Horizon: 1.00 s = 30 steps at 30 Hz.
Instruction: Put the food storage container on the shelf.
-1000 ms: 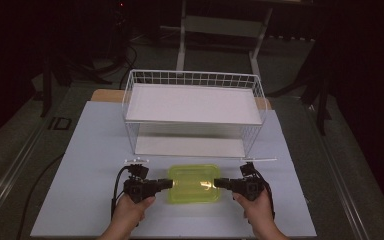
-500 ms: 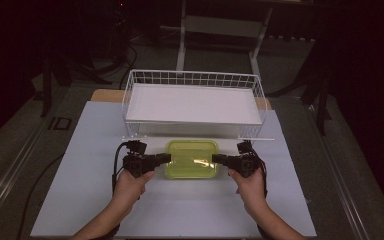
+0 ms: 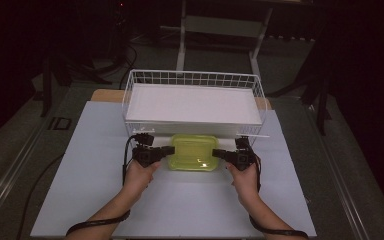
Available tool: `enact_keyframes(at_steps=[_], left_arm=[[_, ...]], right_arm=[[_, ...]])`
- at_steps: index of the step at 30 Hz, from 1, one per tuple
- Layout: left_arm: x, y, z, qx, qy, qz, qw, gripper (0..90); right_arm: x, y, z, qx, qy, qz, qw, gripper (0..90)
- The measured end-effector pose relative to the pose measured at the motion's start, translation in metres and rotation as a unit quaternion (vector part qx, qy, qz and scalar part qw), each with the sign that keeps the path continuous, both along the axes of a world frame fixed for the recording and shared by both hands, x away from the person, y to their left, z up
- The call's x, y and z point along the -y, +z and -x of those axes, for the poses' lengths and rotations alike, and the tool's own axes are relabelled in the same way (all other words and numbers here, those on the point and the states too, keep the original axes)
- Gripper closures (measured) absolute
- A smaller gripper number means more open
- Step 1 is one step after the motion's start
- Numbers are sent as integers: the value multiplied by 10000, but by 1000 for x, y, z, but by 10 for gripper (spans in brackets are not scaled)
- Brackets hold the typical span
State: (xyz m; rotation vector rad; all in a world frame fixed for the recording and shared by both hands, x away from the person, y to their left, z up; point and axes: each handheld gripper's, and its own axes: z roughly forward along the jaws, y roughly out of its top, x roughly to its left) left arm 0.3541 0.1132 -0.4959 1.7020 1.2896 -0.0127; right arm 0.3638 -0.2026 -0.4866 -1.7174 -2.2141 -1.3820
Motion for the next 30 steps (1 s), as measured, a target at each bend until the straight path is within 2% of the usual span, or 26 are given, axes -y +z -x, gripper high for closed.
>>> enact_keyframes(at_steps=[5, 6, 11, 12, 18, 21, 29, 30], left_arm=[[2, -3, -5, 40, -50, -3, 10000, 808], [4, -7, -8, -99, -20, -9, 9999, 808], [5, -12, -12, -87, 7, 0, 10000, 808], [4, -12, -13, -105, 10, 42, 9999, 807], [4, -15, -19, -66, 43, 119, 9999, 798], [4, -16, -21, -7, 38, 127, 9999, 783], [3, -25, -26, 310, 119, 288, 9990, 750], [3, -25, -26, 372, 131, 247, 9989, 742]], right_arm=[[0, -1, -4, 37, -21, 67, 10000, 788], [0, -4, -8, 17, -90, 149, 9998, 785], [0, -10, -12, -21, -139, 257, 9996, 788], [1, -11, -13, -44, -152, 186, 9997, 789], [0, -10, -15, 139, -130, 280, 9994, 789], [1, -10, -19, 202, -197, 195, 9994, 785], [-1, -11, -23, 457, -267, 324, 9981, 758], [-2, -12, -24, 480, -288, 308, 9980, 751]])
